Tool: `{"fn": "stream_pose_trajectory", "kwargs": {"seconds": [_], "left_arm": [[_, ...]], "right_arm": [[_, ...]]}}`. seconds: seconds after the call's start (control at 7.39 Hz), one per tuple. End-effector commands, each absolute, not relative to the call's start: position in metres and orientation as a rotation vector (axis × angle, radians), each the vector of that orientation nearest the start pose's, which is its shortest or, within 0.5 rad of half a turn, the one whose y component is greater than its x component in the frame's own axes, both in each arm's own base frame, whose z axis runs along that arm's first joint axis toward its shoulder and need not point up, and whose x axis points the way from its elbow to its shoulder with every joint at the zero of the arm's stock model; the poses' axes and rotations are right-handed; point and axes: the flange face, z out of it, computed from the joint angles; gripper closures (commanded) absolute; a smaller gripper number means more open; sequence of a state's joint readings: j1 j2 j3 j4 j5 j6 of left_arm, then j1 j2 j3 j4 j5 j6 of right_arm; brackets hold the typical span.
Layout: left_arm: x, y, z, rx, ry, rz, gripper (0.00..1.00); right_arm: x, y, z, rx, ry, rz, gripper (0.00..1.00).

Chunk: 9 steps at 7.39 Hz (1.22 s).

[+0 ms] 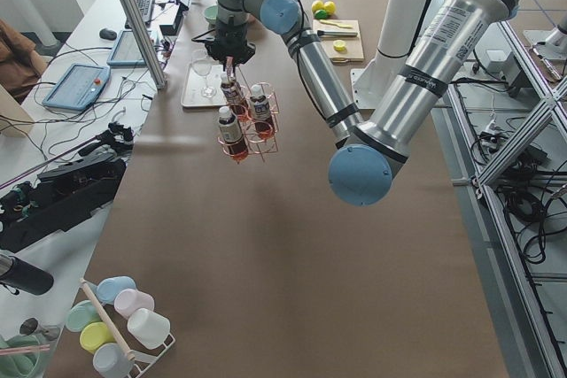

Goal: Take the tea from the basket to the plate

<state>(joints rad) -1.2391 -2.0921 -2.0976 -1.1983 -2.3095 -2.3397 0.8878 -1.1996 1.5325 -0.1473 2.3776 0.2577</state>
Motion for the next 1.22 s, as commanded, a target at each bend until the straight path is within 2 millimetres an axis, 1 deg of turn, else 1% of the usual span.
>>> {"fn": "stream_pose_trajectory", "kwargs": {"seconds": [0.0, 0.14, 0.27, 0.41, 0.54, 0.68, 0.81, 0.95, 1.08], "left_arm": [[0.206, -0.481, 0.117, -0.765, 0.856, -1.631, 1.00], [0.243, -0.468, 0.080, -0.745, 0.846, -1.644, 1.00], [0.289, -0.456, 0.062, -0.729, 0.828, -1.637, 1.00], [0.325, -0.448, 0.049, -0.723, 0.808, -1.630, 1.00], [0.357, -0.436, 0.031, -0.719, 0.802, -1.613, 1.00], [0.383, -0.427, 0.021, -0.718, 0.787, -1.600, 1.00], [0.399, -0.420, 0.011, -0.713, 0.784, -1.587, 1.00], [0.413, -0.410, 0.011, -0.706, 0.776, -1.581, 1.00], [0.419, -0.406, 0.011, -0.705, 0.772, -1.579, 1.00]], "right_arm": [[-0.314, -0.484, 0.321, 1.243, -1.309, -1.008, 0.00], [-0.314, -0.484, 0.322, 1.240, -1.310, -1.009, 0.00], [-0.314, -0.483, 0.322, 1.242, -1.310, -1.010, 0.00], [-0.314, -0.483, 0.323, 1.241, -1.310, -1.012, 0.00], [-0.314, -0.483, 0.325, 1.238, -1.309, -1.011, 0.00], [-0.313, -0.482, 0.328, 1.233, -1.310, -1.013, 0.00], [-0.313, -0.481, 0.328, 1.233, -1.310, -1.013, 0.00], [-0.313, -0.481, 0.328, 1.233, -1.310, -1.013, 0.00], [-0.313, -0.482, 0.327, 1.235, -1.309, -1.012, 0.00]]}}
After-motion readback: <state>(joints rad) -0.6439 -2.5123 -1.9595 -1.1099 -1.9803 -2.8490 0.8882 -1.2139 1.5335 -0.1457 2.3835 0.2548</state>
